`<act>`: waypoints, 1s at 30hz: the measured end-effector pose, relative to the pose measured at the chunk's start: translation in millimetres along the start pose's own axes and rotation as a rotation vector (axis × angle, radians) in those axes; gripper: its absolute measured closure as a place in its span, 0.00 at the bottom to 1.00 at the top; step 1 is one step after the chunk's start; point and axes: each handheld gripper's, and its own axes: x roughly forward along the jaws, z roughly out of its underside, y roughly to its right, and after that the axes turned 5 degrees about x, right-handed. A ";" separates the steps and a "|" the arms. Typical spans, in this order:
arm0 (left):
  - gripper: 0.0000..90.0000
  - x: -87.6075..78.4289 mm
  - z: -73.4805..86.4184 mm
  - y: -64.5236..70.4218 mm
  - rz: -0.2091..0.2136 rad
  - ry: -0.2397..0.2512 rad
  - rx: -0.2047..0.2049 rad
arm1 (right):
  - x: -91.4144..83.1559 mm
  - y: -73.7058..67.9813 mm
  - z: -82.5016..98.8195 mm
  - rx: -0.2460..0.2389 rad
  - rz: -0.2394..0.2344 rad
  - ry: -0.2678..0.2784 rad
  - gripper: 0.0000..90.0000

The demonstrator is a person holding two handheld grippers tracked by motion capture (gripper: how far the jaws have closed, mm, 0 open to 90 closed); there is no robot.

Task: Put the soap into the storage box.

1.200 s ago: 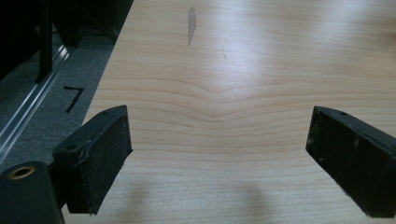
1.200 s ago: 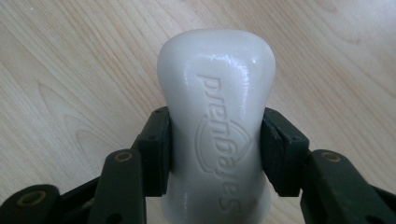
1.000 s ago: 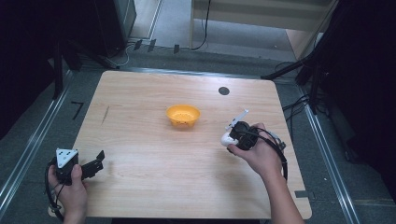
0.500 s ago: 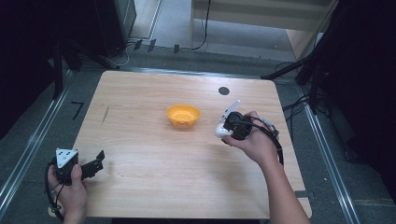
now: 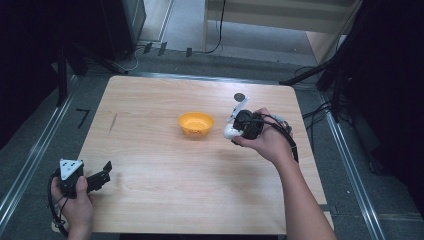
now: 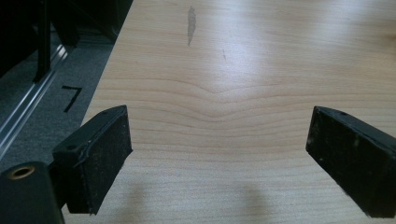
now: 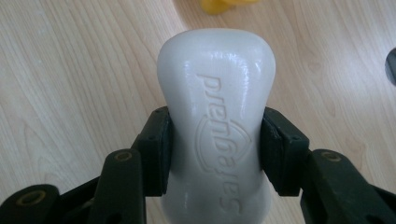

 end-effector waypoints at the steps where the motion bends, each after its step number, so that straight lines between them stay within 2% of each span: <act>1: 0.08 0.0 0.0 0.1 0.000 0.000 0.000 | -0.1 0.5 -1.5 -0.001 -0.005 0.000 0.57; 4: 0.08 0.0 0.0 -0.1 0.001 -0.001 0.001 | 1.1 3.4 -9.0 -0.018 -0.012 0.008 0.57; 7: 0.08 0.0 0.0 0.1 0.002 0.001 0.000 | 2.7 7.6 -14.2 -0.017 -0.042 0.028 0.57; 11: 0.08 0.2 0.0 -0.2 0.004 0.003 -0.003 | 5.5 10.9 -22.5 -0.054 -0.041 0.023 0.57; 14: 0.08 0.1 0.1 -0.3 0.004 0.004 -0.004 | 6.0 11.8 -28.0 -0.051 -0.053 0.036 0.57; 20: 0.08 0.1 0.1 -0.5 0.006 0.003 -0.006 | 8.7 14.1 -41.7 -0.091 -0.056 0.040 0.57; 30: 0.08 0.1 0.0 -1.0 0.007 0.002 -0.011 | 15.8 20.9 -58.8 -0.133 -0.103 0.061 0.57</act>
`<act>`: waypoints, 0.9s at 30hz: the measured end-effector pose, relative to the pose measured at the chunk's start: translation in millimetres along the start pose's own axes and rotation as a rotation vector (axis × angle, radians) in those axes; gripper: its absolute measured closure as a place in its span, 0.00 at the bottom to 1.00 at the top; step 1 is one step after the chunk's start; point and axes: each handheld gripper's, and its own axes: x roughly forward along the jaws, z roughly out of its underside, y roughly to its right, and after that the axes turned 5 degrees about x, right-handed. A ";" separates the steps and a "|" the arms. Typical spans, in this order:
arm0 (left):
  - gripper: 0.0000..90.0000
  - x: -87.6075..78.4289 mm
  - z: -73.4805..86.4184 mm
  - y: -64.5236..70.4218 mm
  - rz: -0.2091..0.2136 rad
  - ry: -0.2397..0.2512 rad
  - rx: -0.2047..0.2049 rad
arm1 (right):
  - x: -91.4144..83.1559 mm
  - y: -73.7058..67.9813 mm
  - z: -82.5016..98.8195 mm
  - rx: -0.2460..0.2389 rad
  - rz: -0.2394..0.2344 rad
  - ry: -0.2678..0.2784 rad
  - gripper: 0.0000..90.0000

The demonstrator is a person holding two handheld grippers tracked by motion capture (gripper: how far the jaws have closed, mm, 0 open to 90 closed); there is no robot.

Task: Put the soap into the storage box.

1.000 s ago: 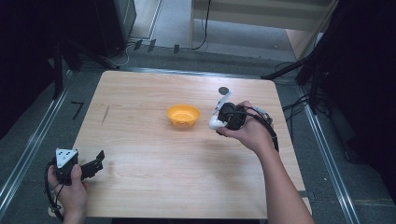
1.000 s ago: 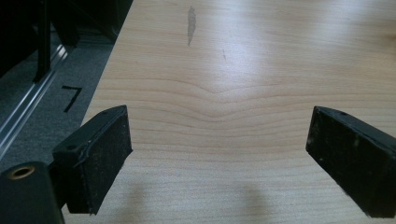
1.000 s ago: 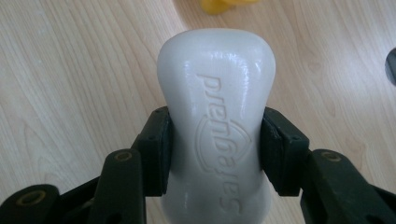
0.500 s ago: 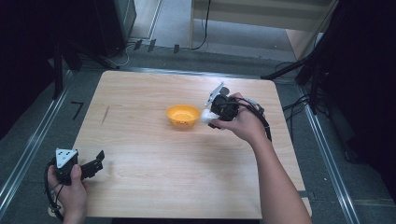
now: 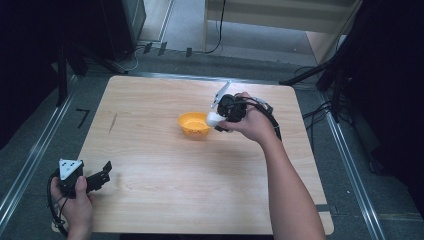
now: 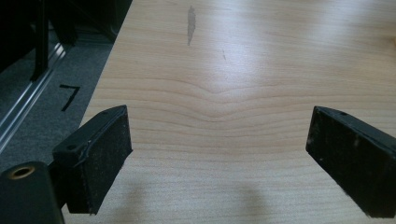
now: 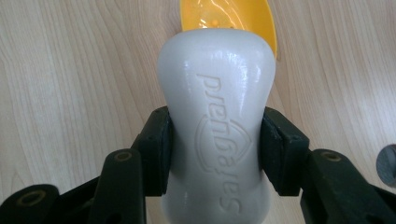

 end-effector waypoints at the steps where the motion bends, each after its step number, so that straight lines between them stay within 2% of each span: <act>1: 0.08 0.1 0.0 0.0 0.000 0.000 0.001 | 1.0 1.5 -1.4 -0.015 0.003 -0.004 0.57; 4: 0.08 0.0 0.0 0.1 0.000 0.000 0.001 | 2.4 3.2 -7.0 -0.028 0.004 -0.019 0.57; 7: 0.08 -0.3 0.2 0.0 0.003 0.004 -0.001 | 3.8 5.3 -14.0 -0.047 -0.012 -0.003 0.57; 12: 0.08 -0.5 0.2 0.4 0.002 0.002 0.003 | 7.6 7.4 -27.7 -0.083 -0.006 -0.002 0.57; 20: 0.08 0.1 0.2 0.9 0.006 0.005 0.006 | 24.0 8.6 -46.5 -0.124 -0.013 -0.025 0.57; 27: 0.08 0.1 0.1 0.7 0.010 0.003 0.004 | 39.7 13.0 -52.2 -0.124 -0.035 -0.036 0.57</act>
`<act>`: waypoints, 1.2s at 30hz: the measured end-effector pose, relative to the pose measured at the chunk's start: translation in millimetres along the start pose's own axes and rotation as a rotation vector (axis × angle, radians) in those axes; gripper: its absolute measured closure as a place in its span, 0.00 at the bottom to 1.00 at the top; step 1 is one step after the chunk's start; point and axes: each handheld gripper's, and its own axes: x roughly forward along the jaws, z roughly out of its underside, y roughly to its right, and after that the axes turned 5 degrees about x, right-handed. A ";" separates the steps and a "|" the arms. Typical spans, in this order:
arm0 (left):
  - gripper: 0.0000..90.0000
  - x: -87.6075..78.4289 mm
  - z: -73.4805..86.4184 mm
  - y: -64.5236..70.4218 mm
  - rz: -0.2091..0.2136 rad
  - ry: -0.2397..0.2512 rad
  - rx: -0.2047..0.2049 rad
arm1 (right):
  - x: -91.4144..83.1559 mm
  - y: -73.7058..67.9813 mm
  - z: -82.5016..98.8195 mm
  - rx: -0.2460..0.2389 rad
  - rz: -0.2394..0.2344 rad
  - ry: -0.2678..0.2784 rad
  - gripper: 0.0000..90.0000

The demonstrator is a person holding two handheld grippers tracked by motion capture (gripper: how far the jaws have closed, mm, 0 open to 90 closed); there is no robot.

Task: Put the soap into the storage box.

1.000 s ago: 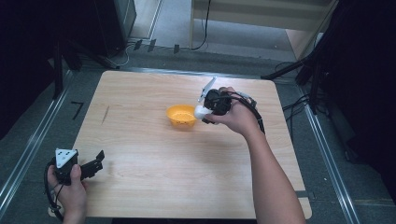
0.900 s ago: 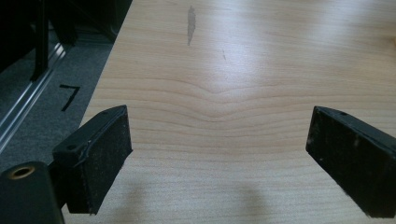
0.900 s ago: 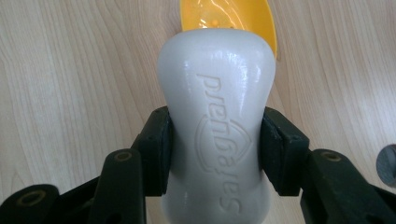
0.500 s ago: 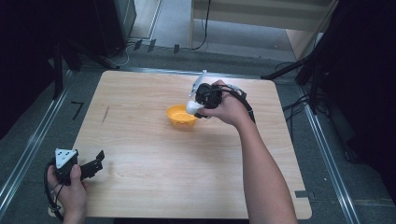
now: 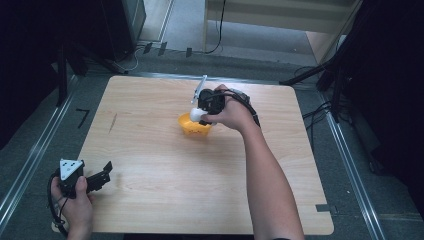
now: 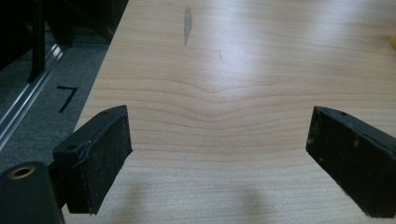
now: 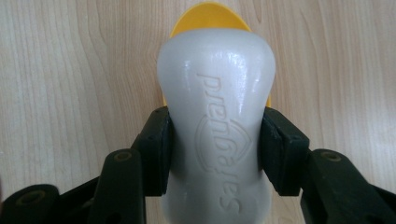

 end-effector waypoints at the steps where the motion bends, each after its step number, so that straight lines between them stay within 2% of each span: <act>1: 0.08 0.0 0.0 0.0 0.000 0.000 0.000 | 1.9 0.5 -0.4 0.001 0.001 -0.002 0.57; 5: 0.08 0.0 -0.1 -0.1 0.001 -0.002 0.001 | 10.5 1.3 -2.9 -0.015 -0.023 0.010 0.57; 14: 0.08 0.2 0.0 0.3 0.006 0.000 0.002 | 23.4 4.7 -13.6 -0.058 -0.018 -0.051 0.57; 16: 0.08 0.3 -0.1 0.3 0.007 0.000 0.002 | 24.8 6.6 -16.3 -0.073 -0.021 -0.044 0.57; 23: 0.08 0.2 0.0 0.3 0.010 0.000 0.002 | 35.5 8.9 -15.3 -0.047 -0.034 -0.086 0.57; 24: 0.08 0.3 -0.1 0.3 0.010 0.000 0.003 | 37.2 10.5 -15.6 -0.061 -0.033 -0.082 0.57; 25: 0.08 0.3 -0.1 0.3 0.010 0.000 0.002 | 37.8 10.1 -15.7 -0.046 -0.039 -0.088 0.57; 27: 0.08 0.2 0.0 0.3 0.010 0.000 0.002 | 40.0 12.0 -15.9 -0.054 -0.035 -0.077 0.57; 36: 0.08 0.4 -0.2 0.2 0.012 -0.005 0.006 | 47.9 13.1 -13.5 -0.042 -0.045 -0.110 0.56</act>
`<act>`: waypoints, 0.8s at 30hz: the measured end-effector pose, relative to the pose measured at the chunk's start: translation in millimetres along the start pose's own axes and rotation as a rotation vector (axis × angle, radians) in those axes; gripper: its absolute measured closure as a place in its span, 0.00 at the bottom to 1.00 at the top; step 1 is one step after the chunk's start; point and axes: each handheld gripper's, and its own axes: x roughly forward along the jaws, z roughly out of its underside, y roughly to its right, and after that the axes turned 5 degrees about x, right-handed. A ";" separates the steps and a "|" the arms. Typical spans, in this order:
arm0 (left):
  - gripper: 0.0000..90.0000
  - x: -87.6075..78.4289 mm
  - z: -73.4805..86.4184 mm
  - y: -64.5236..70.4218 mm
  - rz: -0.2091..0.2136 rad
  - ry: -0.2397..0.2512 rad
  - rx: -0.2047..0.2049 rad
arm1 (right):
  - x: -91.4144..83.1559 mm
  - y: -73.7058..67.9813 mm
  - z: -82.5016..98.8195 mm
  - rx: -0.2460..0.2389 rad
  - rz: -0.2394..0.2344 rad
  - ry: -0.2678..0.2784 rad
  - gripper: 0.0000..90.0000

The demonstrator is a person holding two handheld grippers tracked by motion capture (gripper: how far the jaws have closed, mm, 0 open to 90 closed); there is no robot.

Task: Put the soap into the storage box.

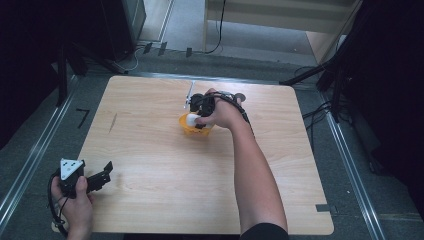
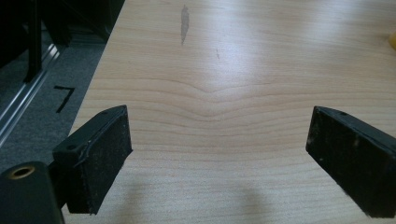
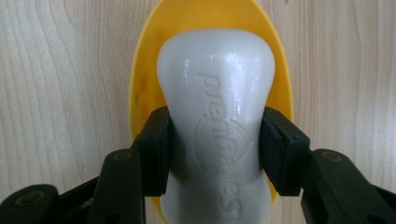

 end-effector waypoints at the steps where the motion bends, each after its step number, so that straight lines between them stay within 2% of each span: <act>1: 0.08 0.0 0.0 0.1 -0.001 0.001 -0.001 | 0.4 -0.3 -0.2 0.002 -0.002 -0.005 0.55; 2: 0.08 0.1 0.0 0.1 0.000 0.003 -0.002 | 0.3 -0.5 0.0 0.000 -0.006 -0.006 0.54; 4: 0.08 0.0 0.0 -0.1 0.001 0.003 -0.001 | -3.7 -0.3 -0.1 0.023 -0.004 0.023 0.51; 6: 0.08 0.0 0.0 -0.1 0.002 0.003 0.000 | -8.8 0.6 -0.1 0.024 -0.001 0.046 0.49; 15: 0.08 0.3 -0.1 0.2 0.002 0.001 0.002 | -28.0 -2.2 8.9 0.046 0.037 0.082 0.48; 24: 0.08 0.5 -0.3 1.3 -0.003 -0.004 0.011 | -39.5 -10.3 23.9 0.078 0.030 0.105 0.42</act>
